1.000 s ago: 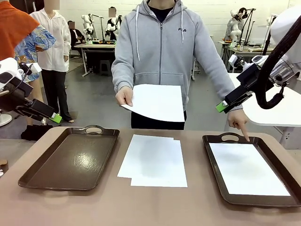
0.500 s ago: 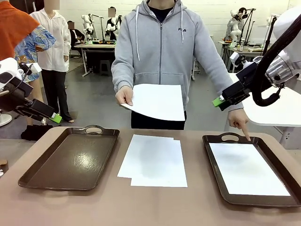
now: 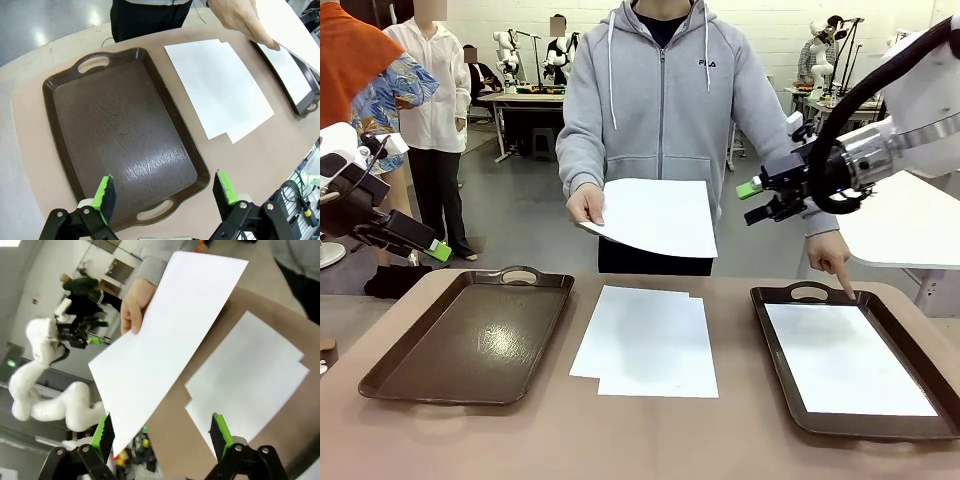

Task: Sort the A4 documents.
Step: Receive the A4 Paper.

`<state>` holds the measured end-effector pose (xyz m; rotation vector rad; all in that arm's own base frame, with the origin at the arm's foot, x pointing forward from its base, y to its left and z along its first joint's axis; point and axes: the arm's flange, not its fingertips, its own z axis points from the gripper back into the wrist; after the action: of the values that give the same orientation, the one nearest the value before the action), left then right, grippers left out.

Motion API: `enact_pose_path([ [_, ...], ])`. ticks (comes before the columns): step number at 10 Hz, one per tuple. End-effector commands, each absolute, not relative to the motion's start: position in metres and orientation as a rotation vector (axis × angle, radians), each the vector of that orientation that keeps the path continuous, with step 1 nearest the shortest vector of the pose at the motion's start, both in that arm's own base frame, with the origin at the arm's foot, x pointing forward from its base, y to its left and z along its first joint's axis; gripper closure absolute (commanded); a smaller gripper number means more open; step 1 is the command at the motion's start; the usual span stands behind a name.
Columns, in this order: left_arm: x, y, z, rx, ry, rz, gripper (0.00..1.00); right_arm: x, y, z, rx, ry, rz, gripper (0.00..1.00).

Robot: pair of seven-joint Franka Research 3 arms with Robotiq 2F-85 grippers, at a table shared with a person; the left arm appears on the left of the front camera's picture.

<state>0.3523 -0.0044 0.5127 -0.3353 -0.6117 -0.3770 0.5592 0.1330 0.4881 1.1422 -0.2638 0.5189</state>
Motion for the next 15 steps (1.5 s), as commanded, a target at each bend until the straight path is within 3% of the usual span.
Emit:
enact_pose_path([
  [1,0.353,-0.003,0.511,-0.345,-0.61,-0.376,0.0,0.58,0.143,0.479,1.245,-0.199,0.417,0.0],
  [7,0.353,-0.003,0.511,-0.345,-0.61,-0.376,0.0,0.582,0.175,0.443,1.376,-0.202,0.235,0.0],
  [15,0.353,-0.003,0.511,-0.345,-0.61,-0.376,0.0,0.578,0.203,0.43,1.428,-0.187,0.22,0.0],
])
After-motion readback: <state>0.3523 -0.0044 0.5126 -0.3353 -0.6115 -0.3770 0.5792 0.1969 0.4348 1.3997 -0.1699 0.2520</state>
